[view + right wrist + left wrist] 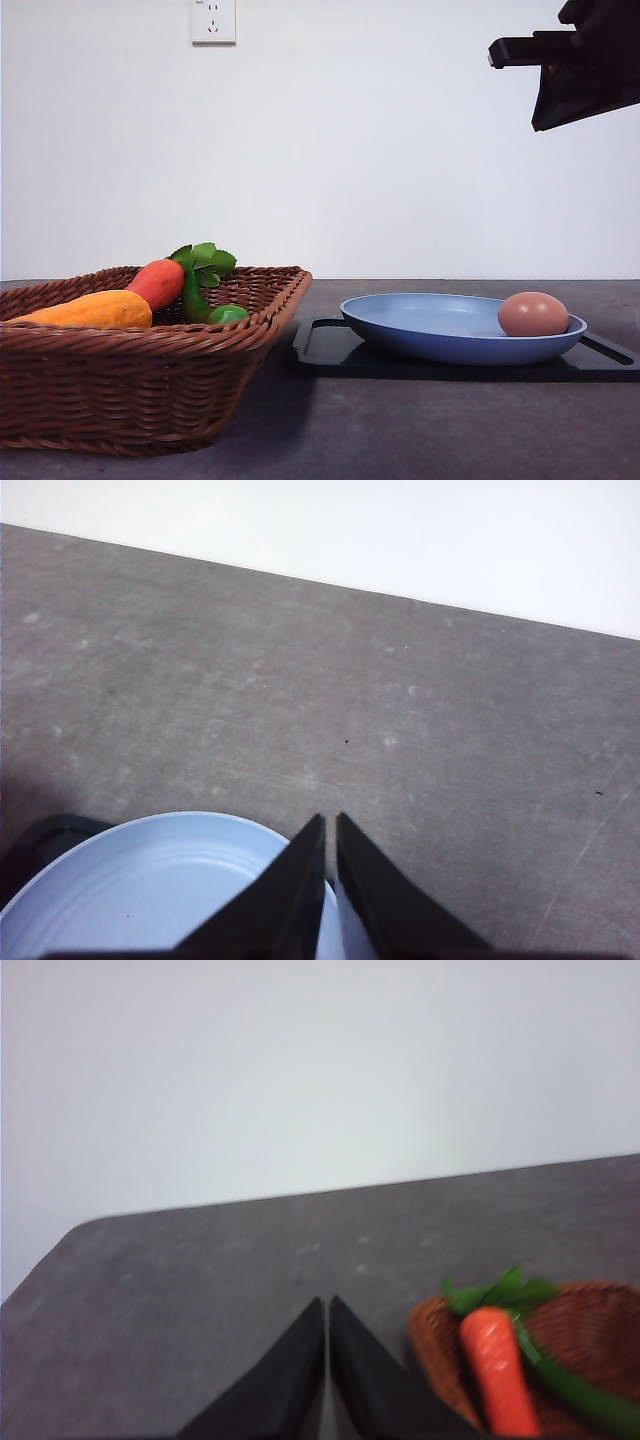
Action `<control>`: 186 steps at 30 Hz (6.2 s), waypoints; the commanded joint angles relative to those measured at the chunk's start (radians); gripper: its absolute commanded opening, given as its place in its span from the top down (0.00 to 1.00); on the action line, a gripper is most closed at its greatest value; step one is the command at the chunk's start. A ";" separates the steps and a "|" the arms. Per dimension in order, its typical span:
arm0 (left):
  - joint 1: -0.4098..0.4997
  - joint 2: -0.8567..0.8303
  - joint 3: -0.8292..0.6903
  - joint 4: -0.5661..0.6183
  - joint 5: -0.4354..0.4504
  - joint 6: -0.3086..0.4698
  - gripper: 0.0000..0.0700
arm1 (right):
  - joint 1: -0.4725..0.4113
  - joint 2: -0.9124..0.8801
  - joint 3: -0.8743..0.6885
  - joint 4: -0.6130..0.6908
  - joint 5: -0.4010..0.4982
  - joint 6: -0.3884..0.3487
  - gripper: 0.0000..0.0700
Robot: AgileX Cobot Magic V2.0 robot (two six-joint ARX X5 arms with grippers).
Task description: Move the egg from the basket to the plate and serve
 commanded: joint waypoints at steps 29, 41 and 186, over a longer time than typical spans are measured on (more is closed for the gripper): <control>0.067 -0.016 -0.193 -0.013 0.000 -0.054 1.00 | 0.004 0.007 0.009 0.010 0.002 -0.007 1.00; 0.067 -0.016 -0.193 -0.013 0.000 -0.054 1.00 | 0.008 0.004 0.009 -0.004 0.048 -0.108 1.00; 0.067 -0.016 -0.193 -0.013 0.000 -0.054 1.00 | -0.495 -0.990 -0.653 -0.169 -0.288 -0.005 1.00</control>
